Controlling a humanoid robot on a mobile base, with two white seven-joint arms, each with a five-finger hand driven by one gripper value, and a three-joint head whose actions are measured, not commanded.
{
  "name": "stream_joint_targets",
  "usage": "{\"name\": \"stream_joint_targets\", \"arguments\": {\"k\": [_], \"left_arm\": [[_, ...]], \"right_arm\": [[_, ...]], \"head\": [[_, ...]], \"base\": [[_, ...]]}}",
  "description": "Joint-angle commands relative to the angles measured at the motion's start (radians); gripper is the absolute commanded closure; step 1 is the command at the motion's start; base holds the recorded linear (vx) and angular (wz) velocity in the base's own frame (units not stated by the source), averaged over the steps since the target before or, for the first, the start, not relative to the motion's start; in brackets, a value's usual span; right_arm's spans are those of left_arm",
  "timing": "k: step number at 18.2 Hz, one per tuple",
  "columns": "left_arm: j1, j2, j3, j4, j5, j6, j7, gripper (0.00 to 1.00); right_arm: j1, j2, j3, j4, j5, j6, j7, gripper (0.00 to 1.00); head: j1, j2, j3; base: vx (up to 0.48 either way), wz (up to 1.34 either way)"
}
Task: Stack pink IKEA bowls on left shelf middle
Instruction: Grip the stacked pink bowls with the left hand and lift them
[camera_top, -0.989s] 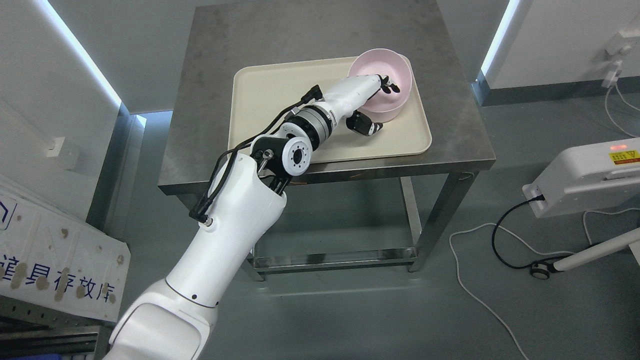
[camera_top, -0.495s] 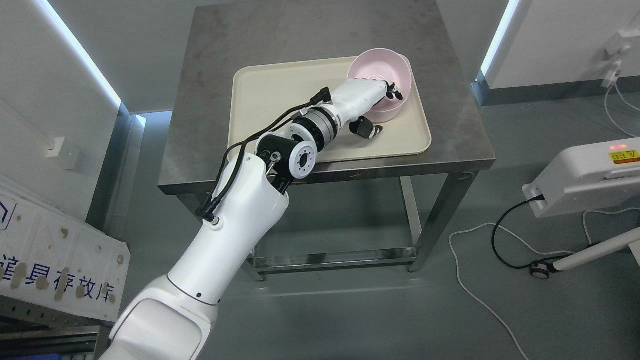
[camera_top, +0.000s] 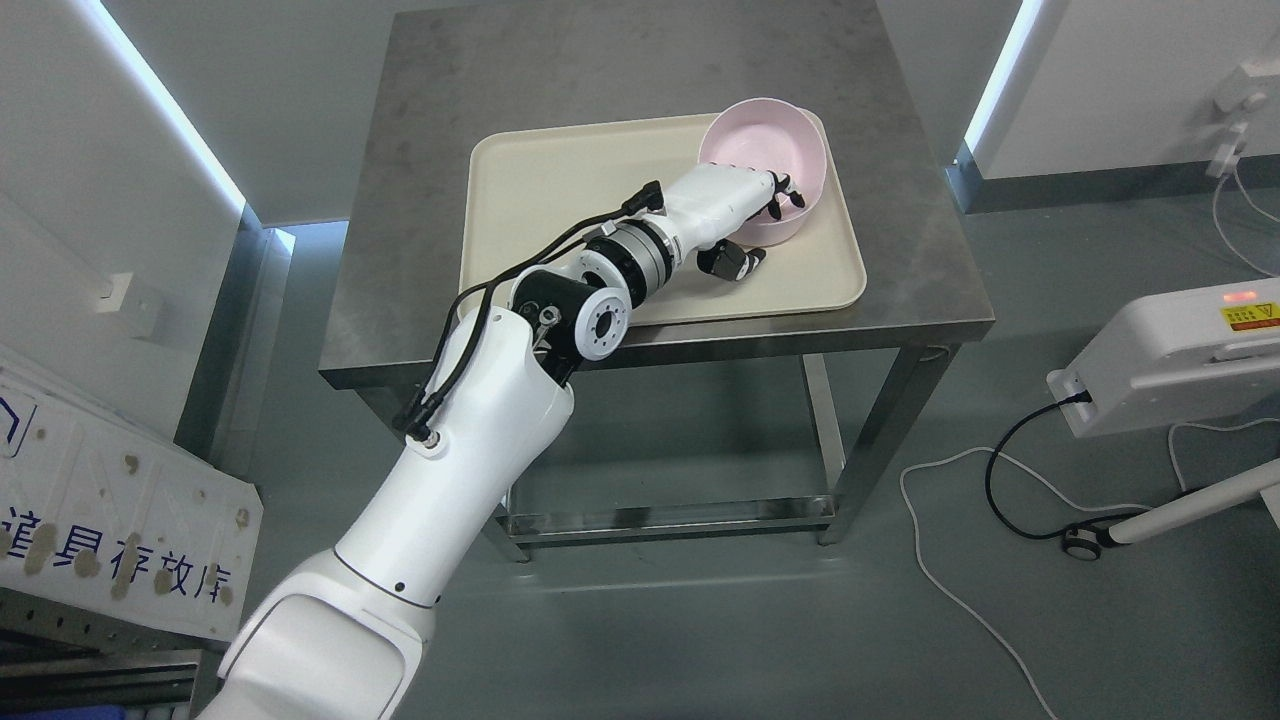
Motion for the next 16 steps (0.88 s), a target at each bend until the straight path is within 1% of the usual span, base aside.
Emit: {"name": "stream_joint_targets", "arguments": {"k": [1,5,8,10,13,16], "left_arm": [[0.048,0.018,0.148,0.046,-0.004,-0.108,0.001,0.85],[0.058,0.018,0.214,0.046,-0.002,-0.137,0.001,0.91],[0.039,0.018,0.314,0.040,-0.001,-0.233,0.001,0.99],[0.032,0.018,0.383,0.028,0.001,-0.325,0.001,1.00],[0.033,0.018,0.500,-0.041,0.014,-0.407,-0.007,1.00],[0.041,0.018,0.570,-0.126,0.111,-0.485,-0.097,1.00]], "right_arm": [[0.000,-0.017,-0.005,-0.017,-0.002,0.000,0.000,0.00],[0.000,-0.017,-0.005,-0.017,-0.002,0.000,0.000,0.00],[0.000,-0.017,-0.005,-0.017,-0.002,0.000,0.000,0.00],[0.000,-0.017,-0.005,-0.017,-0.002,0.000,0.000,0.00],[0.000,-0.017,-0.005,-0.017,-0.002,0.000,0.000,0.00],[0.000,-0.017,-0.005,-0.017,-0.002,0.000,0.000,0.00]], "head": [[0.0000,0.000,0.000],[0.0000,0.000,0.000],[0.0000,0.000,0.000],[0.0000,0.000,0.000],[0.0000,0.000,0.000],[0.0000,0.000,0.000]], "base": [[0.002,-0.01],[0.000,-0.01],[0.005,0.00],[0.010,-0.03],[0.000,0.00],[0.000,0.00]]}}
